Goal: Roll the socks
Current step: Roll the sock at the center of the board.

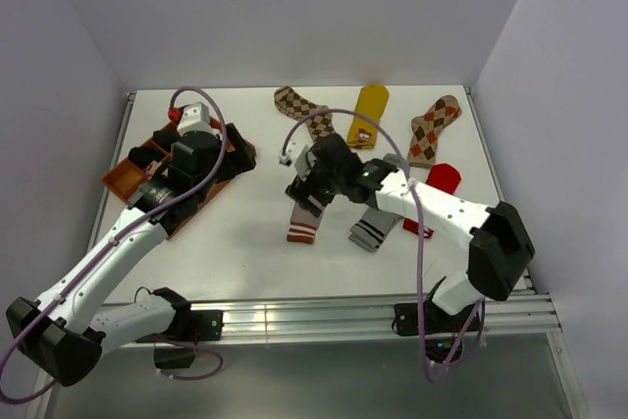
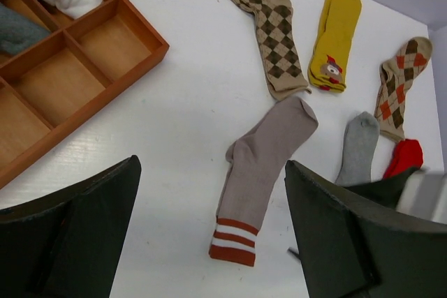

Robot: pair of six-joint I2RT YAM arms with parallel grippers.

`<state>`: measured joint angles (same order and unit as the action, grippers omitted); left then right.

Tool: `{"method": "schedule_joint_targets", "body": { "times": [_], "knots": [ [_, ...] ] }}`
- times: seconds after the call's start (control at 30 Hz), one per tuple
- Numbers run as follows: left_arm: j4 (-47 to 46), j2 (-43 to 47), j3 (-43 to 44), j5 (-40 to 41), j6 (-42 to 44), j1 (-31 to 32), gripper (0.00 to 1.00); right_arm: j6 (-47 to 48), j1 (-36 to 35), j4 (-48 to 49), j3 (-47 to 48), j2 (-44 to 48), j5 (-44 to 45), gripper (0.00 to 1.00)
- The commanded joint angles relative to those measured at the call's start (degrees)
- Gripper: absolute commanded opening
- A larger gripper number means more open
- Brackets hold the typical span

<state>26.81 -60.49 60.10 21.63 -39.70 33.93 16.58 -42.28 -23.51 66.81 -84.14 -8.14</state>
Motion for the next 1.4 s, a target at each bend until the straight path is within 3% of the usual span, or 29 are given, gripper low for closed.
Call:
{"method": "schedule_joint_targets", "body": {
  "times": [0.0, 0.3, 0.7, 1.1, 1.37],
  "knots": [
    [-4.3, 1.51, -1.81, -5.8, -0.64, -3.78, 0.9, 1.88, -3.68, -0.22, 0.61, -2.59, -0.38, 0.82],
    [-5.54, 3.27, -4.37, -9.76, -0.55, -9.5, 0.88, 2.58, -11.59, 4.34, -6.07, -7.79, 3.57, 0.78],
    [-6.94, 3.1, -5.78, -11.69, 0.06, -11.34, 0.88, 2.67, -12.3, 5.31, -6.42, -13.51, 4.98, 0.74],
    [-8.79, 1.69, -6.75, -13.36, -0.2, -11.96, 0.87, 1.09, -12.3, 4.26, -7.3, -14.74, 2.7, 0.64],
    [-10.11, 0.37, -7.45, -14.24, -0.46, -11.96, 0.86, 0.39, -12.39, 3.47, -7.3, -14.74, 1.38, 0.63]
  ]
}}
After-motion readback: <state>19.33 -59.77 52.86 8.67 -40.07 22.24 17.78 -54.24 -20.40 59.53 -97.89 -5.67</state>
